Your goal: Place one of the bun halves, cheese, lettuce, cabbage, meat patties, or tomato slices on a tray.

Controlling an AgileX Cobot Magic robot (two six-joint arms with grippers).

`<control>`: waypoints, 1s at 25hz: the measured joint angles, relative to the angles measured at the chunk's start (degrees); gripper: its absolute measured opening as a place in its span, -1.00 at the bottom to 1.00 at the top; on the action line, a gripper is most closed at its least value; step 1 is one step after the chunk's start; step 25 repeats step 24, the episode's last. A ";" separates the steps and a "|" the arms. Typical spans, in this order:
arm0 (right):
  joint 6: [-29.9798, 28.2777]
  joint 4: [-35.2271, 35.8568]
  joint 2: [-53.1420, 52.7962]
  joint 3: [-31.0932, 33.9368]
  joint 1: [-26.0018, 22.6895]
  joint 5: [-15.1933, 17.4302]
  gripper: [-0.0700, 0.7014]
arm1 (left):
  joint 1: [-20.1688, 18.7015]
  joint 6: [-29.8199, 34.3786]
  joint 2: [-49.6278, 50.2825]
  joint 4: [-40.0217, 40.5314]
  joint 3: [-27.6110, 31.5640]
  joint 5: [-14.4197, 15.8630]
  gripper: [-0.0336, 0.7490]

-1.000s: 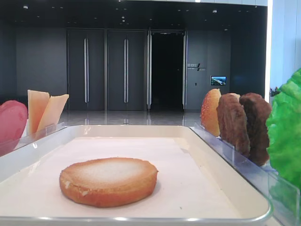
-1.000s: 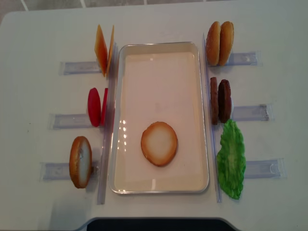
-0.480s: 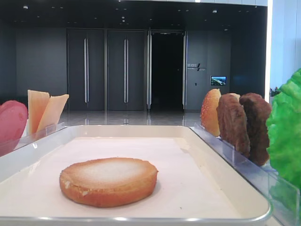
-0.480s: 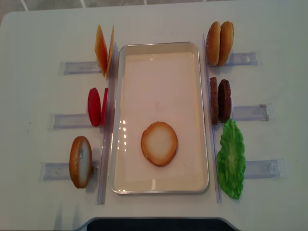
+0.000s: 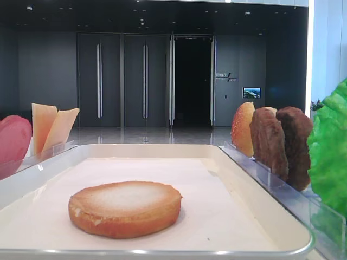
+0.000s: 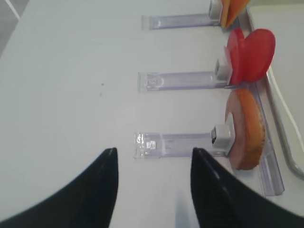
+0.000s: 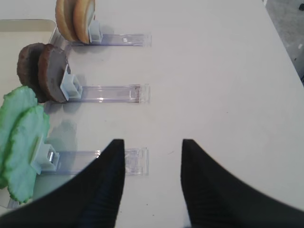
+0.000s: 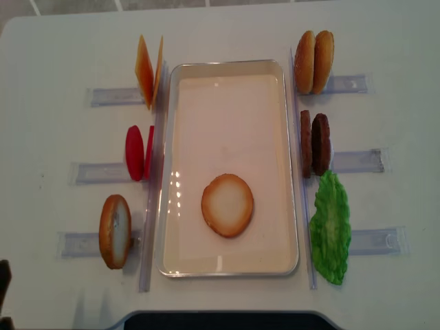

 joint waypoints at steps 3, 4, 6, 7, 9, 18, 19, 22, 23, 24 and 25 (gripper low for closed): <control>0.00 0.00 0.00 0.00 0.00 0.00 -0.03 | -1.47 0.00 -3.16 0.00 0.57 -0.45 0.06; 0.00 0.00 0.00 0.00 0.00 0.00 -0.03 | -2.10 -0.05 -3.57 0.00 0.57 -0.59 0.06; 0.00 -0.65 0.00 0.00 0.00 0.00 -0.03 | -2.93 -0.36 -3.65 0.00 0.57 -0.61 0.06; 0.00 -0.65 0.00 0.00 0.00 0.00 -0.03 | -2.95 -0.82 -3.65 0.00 0.57 -0.66 0.06; 0.00 -0.65 0.00 0.00 0.00 0.00 -0.03 | -3.02 -1.07 -3.65 0.00 0.57 -0.69 0.06; 0.00 0.00 0.00 0.00 0.00 0.00 -0.03 | -3.02 -1.45 -3.65 0.00 0.57 -0.73 0.06; 0.00 -0.65 0.00 0.00 0.00 0.00 -0.03 | -3.02 -1.45 -3.65 0.00 0.57 -0.73 0.06; 0.00 0.00 0.00 0.00 0.00 0.00 -0.03 | -3.02 -1.49 -3.65 0.00 0.57 -0.73 0.06; 0.00 -0.65 0.00 0.00 0.00 0.00 -0.03 | -3.02 -1.49 -3.65 0.00 0.57 -0.73 0.06; 0.00 -0.65 0.00 0.00 0.00 0.00 -0.03 | -3.02 -1.49 -3.65 0.00 0.57 -0.73 0.06; 0.00 -0.65 0.00 0.00 0.00 0.00 -0.03 | -3.02 -1.49 -3.65 0.00 0.57 -0.73 0.06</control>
